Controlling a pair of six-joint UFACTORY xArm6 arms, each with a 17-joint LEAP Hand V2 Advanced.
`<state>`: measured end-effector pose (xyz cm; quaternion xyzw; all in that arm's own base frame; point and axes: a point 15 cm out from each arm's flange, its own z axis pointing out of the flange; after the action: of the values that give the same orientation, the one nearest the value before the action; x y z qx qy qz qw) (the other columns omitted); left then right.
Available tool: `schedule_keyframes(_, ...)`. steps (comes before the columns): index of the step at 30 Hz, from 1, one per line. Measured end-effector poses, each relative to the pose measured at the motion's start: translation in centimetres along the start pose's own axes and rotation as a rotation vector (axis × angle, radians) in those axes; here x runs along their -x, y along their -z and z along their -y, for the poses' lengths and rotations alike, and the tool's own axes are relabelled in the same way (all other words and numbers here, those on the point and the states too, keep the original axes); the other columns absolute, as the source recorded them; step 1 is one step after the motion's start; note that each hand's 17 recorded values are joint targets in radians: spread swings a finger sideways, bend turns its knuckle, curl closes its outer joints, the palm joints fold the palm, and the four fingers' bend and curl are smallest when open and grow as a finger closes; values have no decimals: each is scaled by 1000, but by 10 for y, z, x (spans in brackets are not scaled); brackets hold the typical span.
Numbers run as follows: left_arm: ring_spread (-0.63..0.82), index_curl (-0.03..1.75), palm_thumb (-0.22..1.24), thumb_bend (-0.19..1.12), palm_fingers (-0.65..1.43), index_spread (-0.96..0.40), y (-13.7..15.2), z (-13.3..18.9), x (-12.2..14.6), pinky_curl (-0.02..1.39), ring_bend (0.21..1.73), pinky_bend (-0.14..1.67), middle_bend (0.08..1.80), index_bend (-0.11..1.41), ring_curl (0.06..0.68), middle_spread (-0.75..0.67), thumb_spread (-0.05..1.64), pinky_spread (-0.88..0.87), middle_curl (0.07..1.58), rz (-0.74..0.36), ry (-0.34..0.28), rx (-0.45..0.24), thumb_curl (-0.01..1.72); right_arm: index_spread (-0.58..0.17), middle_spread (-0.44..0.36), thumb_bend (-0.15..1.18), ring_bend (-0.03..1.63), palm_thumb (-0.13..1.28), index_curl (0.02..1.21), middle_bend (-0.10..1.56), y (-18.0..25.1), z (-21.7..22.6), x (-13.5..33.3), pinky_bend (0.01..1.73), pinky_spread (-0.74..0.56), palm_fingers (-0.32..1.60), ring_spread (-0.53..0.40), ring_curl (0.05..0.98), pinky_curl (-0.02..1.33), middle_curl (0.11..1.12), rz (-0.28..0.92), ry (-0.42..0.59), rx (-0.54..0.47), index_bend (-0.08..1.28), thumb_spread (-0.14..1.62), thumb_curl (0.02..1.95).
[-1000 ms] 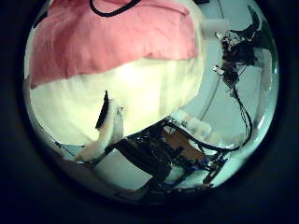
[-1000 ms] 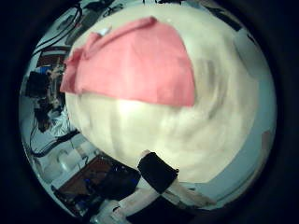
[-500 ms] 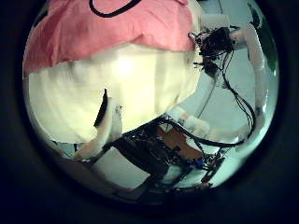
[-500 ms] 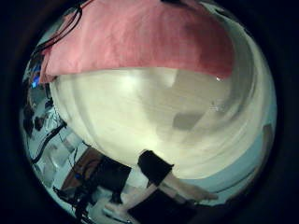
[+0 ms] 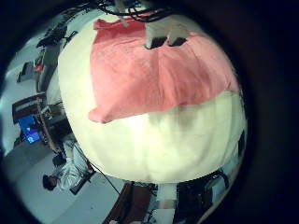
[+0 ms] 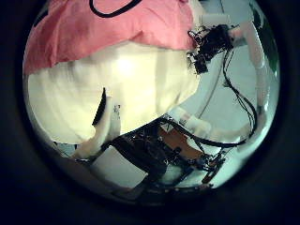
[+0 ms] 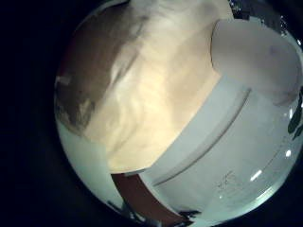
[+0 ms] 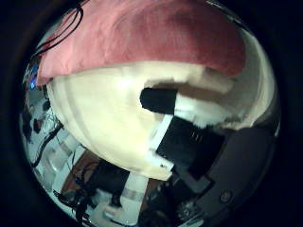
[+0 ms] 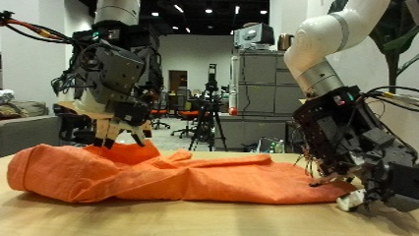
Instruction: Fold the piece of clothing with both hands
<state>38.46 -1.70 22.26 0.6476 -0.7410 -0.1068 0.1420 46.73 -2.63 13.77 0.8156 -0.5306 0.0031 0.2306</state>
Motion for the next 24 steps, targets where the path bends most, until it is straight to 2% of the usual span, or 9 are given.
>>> schedule_keyframes(1,604,172,614,-17,-104,194,0,0,0,317,428,370,167,128,216,502,1173,547,188,0,0,0,342,-426,-232,-9,865,740,482,685,3,1,-1,634,-495,1494,-310,390,326,522,-2,0,-10,445,927,366)
schedule_keyframes(4,604,172,614,-17,-100,194,-1,0,0,316,425,368,168,131,216,496,1173,546,191,1,-3,2,341,-403,-217,-13,966,783,557,826,11,-1,-4,738,-542,1454,-296,437,374,577,-7,-7,-35,600,933,373)
schedule_keyframes(6,599,172,615,-17,-93,194,-2,1,-4,317,423,367,171,131,217,485,1173,541,195,3,-13,5,340,-381,-202,21,1036,873,610,919,18,-5,-9,829,-523,1451,-283,469,418,616,-8,-19,-49,710,956,397)
schedule_keyframes(10,593,177,615,-17,-83,192,-13,0,-20,315,423,363,174,136,217,459,1173,534,203,16,-65,28,339,-345,-177,55,1161,991,689,1052,27,-20,-24,982,-476,1351,-256,524,497,671,-7,-45,-73,850,998,442)
schedule_keyframes(17,577,184,615,-17,-88,191,-47,7,-42,316,421,364,169,136,220,437,1173,530,209,44,-145,43,338,-300,-159,54,1283,1069,765,1171,43,-52,-34,1137,-399,1224,-228,583,587,727,-12,-75,-120,987,1052,505)
schedule_keyframes(24,568,189,625,-15,-90,191,-79,6,-72,315,417,356,168,136,221,429,1178,520,208,48,-254,69,339,-277,-150,17,1321,1077,795,1219,68,-76,-42,1185,-363,1172,-217,603,625,752,-24,-98,-183,1035,1080,545)
